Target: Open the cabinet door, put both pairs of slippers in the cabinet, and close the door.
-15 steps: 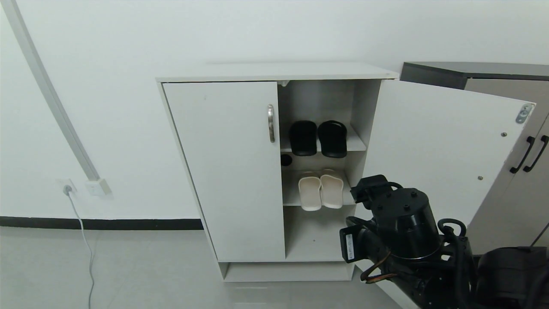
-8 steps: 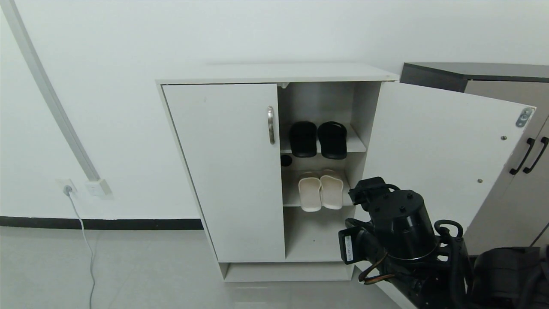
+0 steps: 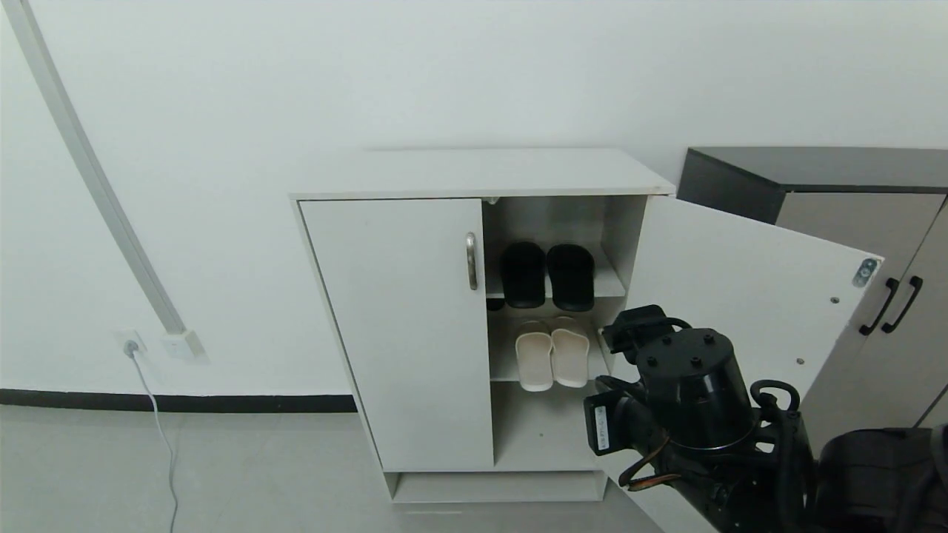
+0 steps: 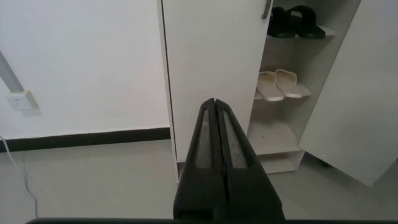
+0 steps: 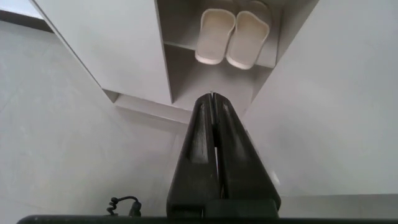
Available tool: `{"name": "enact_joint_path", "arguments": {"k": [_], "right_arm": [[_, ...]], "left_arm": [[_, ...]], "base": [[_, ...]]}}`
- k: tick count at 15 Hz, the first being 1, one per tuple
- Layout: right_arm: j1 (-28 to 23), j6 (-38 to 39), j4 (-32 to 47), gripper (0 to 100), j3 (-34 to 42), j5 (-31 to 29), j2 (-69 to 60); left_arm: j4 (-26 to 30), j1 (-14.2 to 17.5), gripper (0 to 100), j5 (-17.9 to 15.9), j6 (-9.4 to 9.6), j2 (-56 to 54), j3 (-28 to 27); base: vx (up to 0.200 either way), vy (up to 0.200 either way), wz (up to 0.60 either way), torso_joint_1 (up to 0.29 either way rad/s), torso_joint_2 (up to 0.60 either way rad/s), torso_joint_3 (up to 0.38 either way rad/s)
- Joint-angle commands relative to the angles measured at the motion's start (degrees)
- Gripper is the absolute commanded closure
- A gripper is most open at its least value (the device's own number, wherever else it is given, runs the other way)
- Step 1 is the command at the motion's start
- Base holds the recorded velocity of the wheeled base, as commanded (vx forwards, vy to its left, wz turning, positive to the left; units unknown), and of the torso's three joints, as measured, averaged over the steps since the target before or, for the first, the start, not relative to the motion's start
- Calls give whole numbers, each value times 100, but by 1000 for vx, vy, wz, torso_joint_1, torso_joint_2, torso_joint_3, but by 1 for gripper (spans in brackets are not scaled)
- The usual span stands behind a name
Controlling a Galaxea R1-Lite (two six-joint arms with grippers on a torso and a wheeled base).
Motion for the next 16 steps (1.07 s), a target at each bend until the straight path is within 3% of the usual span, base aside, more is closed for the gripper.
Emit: {"name": "enact_joint_path", "arguments": {"k": [1,16], "right_arm": [[2,-3,-7,100,0,-1,47],[20,-3,-7,100,62,-1,38]], "left_arm": [[-4,4,100,0,-4,4,1],[-4,4,100,0,-4,4,1]], "base": [[0,0,0,124,-471,-334],[0,0,0,188,-504,-318]]}}
